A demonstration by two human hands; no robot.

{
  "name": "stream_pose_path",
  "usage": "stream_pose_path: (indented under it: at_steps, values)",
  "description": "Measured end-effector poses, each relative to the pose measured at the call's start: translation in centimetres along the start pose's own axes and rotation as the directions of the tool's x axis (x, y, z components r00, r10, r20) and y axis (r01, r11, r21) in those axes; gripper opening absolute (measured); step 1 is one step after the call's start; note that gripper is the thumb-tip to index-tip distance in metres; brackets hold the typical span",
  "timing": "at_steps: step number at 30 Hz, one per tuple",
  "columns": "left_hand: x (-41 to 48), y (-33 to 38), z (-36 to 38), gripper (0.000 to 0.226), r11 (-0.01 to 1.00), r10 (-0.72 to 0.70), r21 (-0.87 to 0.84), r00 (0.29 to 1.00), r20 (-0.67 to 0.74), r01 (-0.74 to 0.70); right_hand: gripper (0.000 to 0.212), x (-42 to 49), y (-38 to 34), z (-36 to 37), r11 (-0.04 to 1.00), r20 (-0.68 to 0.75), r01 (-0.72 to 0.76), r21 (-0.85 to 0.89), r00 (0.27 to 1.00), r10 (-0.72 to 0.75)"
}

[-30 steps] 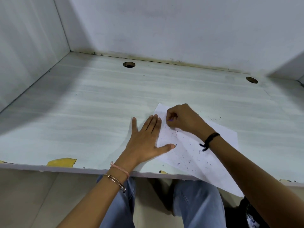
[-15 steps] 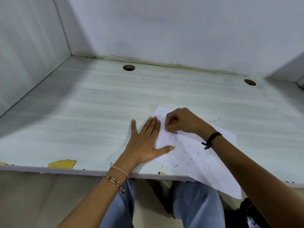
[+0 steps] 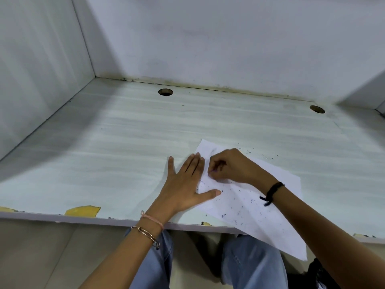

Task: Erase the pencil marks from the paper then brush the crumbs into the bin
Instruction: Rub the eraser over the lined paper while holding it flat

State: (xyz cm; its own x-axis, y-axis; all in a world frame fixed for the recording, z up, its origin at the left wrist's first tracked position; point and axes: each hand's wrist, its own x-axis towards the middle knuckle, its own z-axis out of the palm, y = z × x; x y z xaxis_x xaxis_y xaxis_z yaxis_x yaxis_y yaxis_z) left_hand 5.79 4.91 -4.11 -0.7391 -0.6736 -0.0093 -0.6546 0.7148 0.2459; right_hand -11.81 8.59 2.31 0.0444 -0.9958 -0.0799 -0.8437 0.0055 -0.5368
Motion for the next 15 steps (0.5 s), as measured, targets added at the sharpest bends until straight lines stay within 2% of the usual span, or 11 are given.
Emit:
stream_pose_path:
  at_steps: [1,2,5,7,10,13,15]
  values:
    - [0.0,0.0,0.0,0.101,1.0,0.004,0.001,1.0,0.002,-0.004,0.006,-0.4,0.2,-0.2,1.0,0.04,-0.012,0.021,0.999,0.011]
    - [0.0,0.0,0.1,0.102,1.0,0.005,0.001,1.0,0.007,-0.005,0.005,-0.4,0.7,-0.6,0.999,0.017,-0.037,0.039,0.999,0.036]
    - [0.1,-0.1,0.3,0.107,1.0,0.004,0.009,1.0,0.001,-0.004,0.006,0.1,2.1,-0.9,0.988,-0.2,-0.122,0.099,0.97,0.14]
    - [0.1,0.0,0.4,0.1,1.0,-0.008,0.0,1.0,-0.03,0.008,0.005,0.0,2.4,-0.2,0.985,-0.251,-0.121,0.12,0.957,0.148]
    - [0.3,0.4,0.3,0.083,0.999,-0.04,0.016,0.992,-0.116,0.042,0.009,-0.9,3.0,0.6,0.992,-0.236,-0.087,0.095,0.966,0.107]
    - [1.6,0.4,-0.3,0.094,0.987,-0.013,0.155,0.981,-0.192,0.043,0.015,-1.6,3.3,0.6,0.981,-0.232,-0.095,0.169,0.964,0.134]
    - [2.7,0.2,-0.5,0.1,0.99,0.012,0.137,0.979,-0.203,0.016,0.015,-1.6,3.2,0.5,0.967,-0.223,-0.131,0.22,0.958,0.181]
